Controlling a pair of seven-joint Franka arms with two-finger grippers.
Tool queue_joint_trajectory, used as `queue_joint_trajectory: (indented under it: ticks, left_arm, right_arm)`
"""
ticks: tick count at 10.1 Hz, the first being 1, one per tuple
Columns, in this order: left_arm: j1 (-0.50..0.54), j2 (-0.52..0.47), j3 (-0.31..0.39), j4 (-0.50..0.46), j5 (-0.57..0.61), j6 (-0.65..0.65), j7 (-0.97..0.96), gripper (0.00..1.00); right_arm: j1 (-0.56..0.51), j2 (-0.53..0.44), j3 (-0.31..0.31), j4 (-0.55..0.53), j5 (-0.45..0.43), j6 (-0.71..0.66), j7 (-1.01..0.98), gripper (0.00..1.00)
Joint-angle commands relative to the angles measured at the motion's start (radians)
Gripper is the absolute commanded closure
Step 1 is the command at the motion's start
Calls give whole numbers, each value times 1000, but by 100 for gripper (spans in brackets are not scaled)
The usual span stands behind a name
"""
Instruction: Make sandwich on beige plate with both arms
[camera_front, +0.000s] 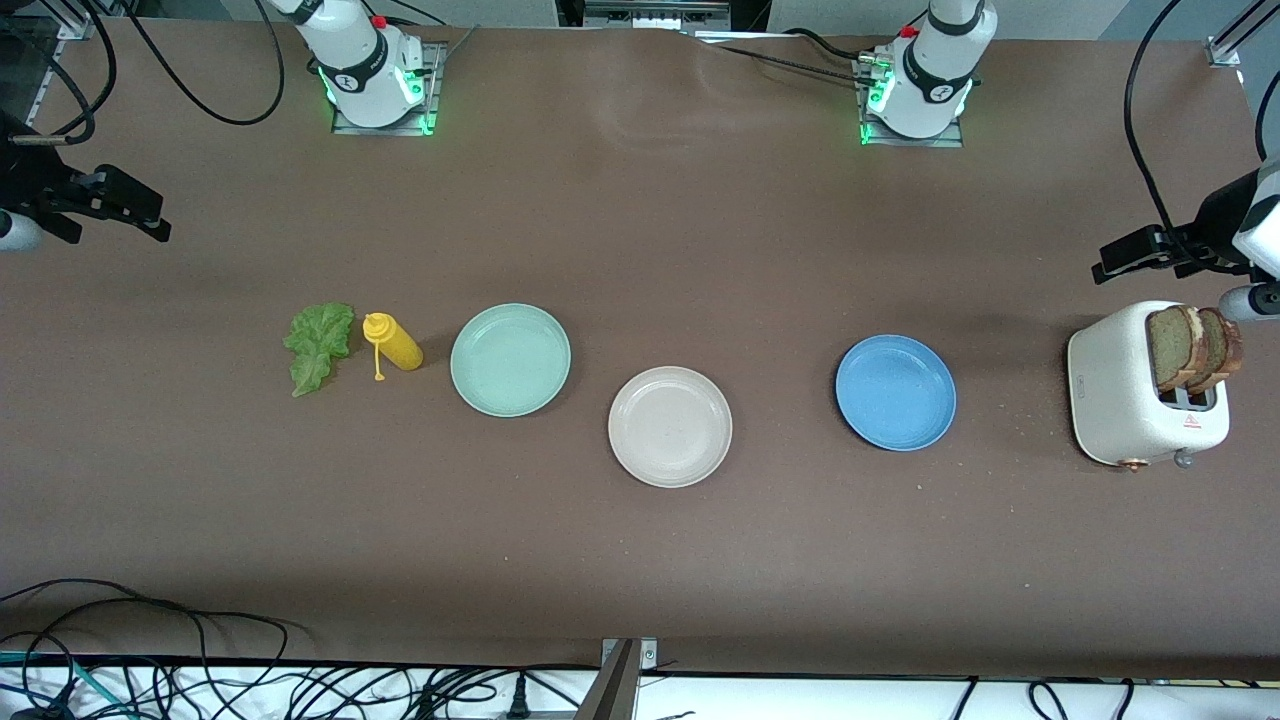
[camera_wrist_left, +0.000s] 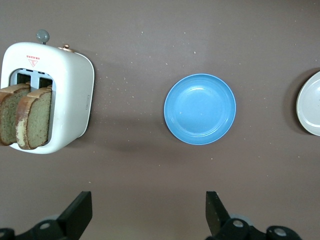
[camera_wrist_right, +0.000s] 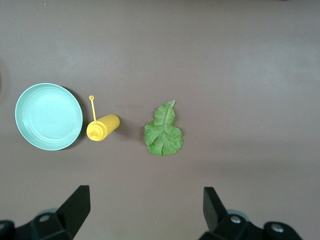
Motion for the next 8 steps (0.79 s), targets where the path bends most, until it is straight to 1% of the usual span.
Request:
queue_joint_trajectory:
  ticks: [1,8]
  left_arm:
    - [6,14,-5,35,-2,-21,19,0]
    - [-2,17,-6,33,-1,-21,19,0]
  right_arm:
    - [-4,9,-2,23,6,-16,-6,0]
    - [-4,9,-3,21,9,-14,-4,0]
